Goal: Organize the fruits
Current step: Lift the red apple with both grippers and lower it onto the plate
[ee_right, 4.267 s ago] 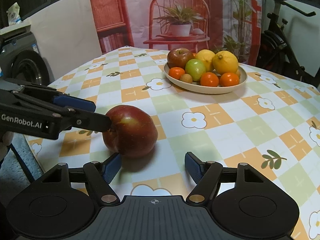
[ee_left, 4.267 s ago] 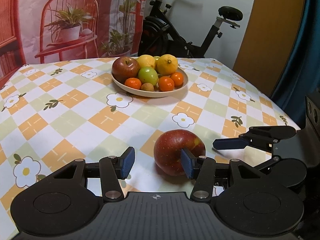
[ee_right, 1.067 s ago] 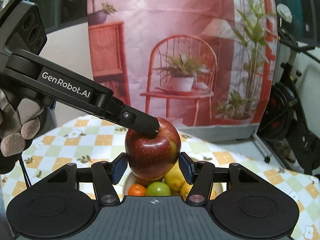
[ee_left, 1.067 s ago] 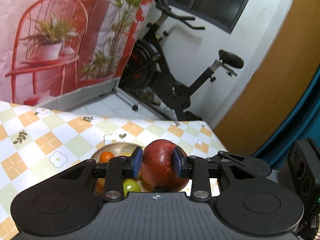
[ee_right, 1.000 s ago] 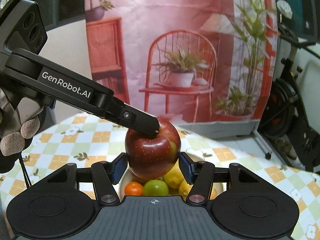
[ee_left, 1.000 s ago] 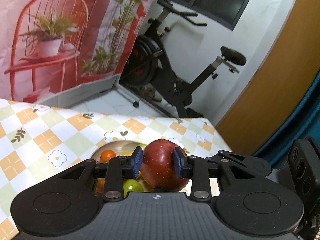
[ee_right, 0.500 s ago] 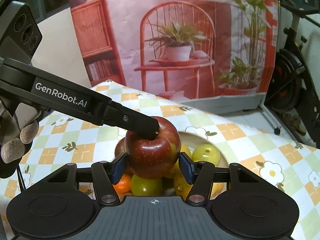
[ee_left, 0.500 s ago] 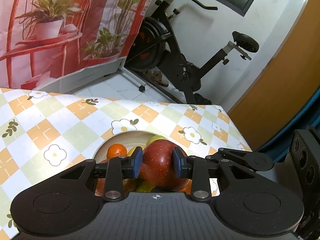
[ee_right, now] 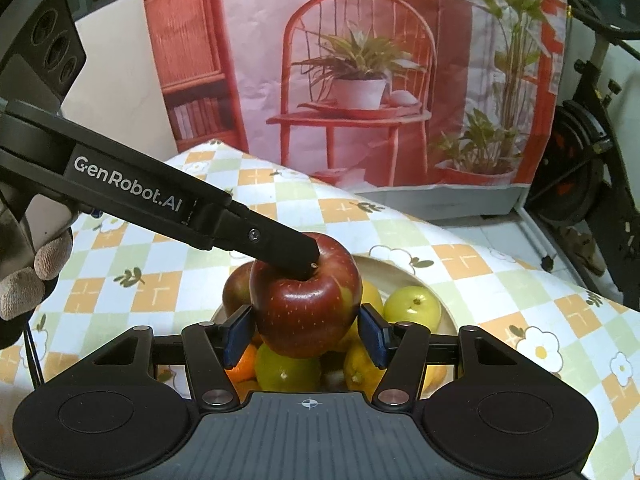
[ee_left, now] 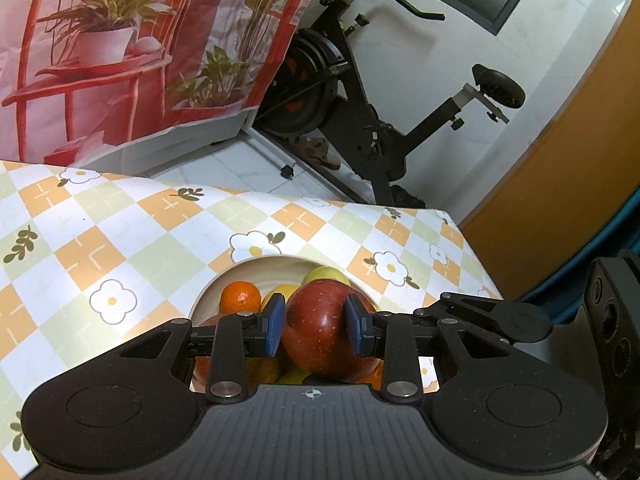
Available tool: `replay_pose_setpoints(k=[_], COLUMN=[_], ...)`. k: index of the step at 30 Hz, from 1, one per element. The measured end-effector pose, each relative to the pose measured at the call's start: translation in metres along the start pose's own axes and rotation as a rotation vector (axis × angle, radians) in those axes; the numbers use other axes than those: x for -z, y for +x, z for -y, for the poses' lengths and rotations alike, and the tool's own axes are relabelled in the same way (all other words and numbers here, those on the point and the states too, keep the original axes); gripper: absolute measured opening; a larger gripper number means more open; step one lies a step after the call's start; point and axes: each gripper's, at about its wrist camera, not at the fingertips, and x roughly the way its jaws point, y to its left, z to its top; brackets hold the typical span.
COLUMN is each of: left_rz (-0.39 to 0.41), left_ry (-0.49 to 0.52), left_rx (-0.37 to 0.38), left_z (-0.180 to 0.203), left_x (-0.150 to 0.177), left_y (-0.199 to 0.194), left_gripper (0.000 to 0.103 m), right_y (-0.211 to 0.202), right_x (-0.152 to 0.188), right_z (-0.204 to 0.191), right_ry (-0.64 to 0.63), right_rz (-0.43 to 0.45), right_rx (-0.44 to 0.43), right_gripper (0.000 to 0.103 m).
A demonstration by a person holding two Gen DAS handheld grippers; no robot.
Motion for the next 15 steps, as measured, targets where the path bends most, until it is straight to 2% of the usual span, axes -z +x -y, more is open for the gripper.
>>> replay_pose_setpoints(k=[5, 12, 15], left_rz=[-0.01, -0.005, 0.002], left_ry=[-0.004, -0.002, -0.009], left_rx=[-0.001, -0.008, -0.015], left_z=[-0.0008, 0.0013, 0.0003], left_x=[0.0039, 0.0044, 0.0058], left_y=[0.0007, -0.0006, -0.0019], left_gripper=[0.034, 0.035, 0.035], right_y=[0.0006, -0.0029, -0.0065], right_x=[0.0037, 0.0052, 0.0056], right_z=[-0.005, -0.0043, -0.0041], right_ry=[-0.023, -0.018, -0.016], right_rz=[-0.023, -0.019, -0.014], right_rx=[0.003, 0.035, 0.045], right_gripper=[0.054, 0.063, 0.065])
